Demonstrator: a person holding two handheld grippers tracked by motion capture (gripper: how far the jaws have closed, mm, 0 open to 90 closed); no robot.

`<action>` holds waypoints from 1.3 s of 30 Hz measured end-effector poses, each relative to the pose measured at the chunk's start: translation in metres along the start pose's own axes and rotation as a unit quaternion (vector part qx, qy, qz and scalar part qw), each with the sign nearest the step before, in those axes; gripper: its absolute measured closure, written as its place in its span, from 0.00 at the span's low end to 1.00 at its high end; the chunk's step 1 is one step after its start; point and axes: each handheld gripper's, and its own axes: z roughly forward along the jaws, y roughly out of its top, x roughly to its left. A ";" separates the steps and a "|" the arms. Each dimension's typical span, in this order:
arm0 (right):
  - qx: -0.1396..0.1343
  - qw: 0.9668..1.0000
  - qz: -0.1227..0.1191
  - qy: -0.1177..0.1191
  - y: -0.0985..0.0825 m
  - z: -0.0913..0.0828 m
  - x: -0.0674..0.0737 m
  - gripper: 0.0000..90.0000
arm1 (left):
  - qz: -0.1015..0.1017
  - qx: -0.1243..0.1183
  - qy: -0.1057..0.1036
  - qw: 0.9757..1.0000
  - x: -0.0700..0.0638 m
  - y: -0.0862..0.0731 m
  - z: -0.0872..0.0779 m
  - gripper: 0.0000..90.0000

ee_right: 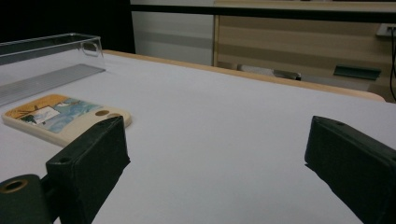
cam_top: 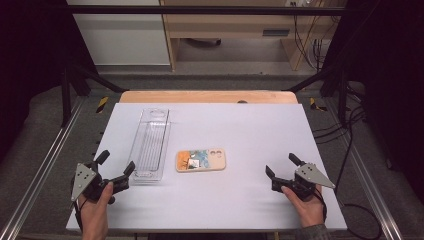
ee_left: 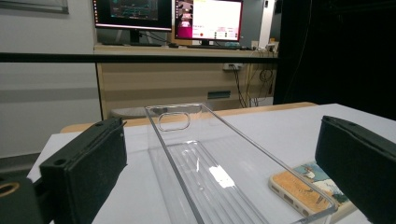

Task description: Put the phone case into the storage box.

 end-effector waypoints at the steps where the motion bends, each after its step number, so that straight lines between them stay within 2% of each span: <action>1: 0.003 1.000 0.002 0.000 0.000 0.000 0.000 0.07 | 0.000 0.000 0.000 1.000 0.000 0.000 0.000 0.02; 6: 0.015 1.000 0.003 -0.002 -0.001 0.001 -0.001 0.07 | 0.009 0.002 -0.004 1.000 -0.004 0.000 0.002 0.02; 13: 0.039 0.999 0.001 0.007 0.001 0.006 0.007 0.09 | 0.006 0.003 -0.001 1.000 -0.004 -0.001 0.001 0.02; 16: 0.052 0.999 0.000 0.011 0.005 0.011 0.011 0.09 | 0.011 0.006 0.002 1.000 -0.004 -0.001 0.001 0.02; 19: 0.065 0.998 -0.019 0.016 0.012 0.019 0.017 0.10 | 0.015 0.009 0.003 1.000 -0.005 -0.002 0.001 0.02; 27: 0.079 0.996 -0.032 0.028 0.028 0.032 0.025 0.10 | 0.020 0.010 -0.002 1.000 -0.008 -0.002 0.004 0.02; 28: 0.084 0.995 -0.040 0.032 0.033 0.036 0.028 0.10 | 0.021 0.010 -0.002 1.000 -0.009 -0.002 0.004 0.02; 39: 0.100 0.991 -0.062 0.059 0.060 0.056 0.046 0.12 | 0.020 0.010 -0.001 1.000 -0.009 -0.002 0.003 0.02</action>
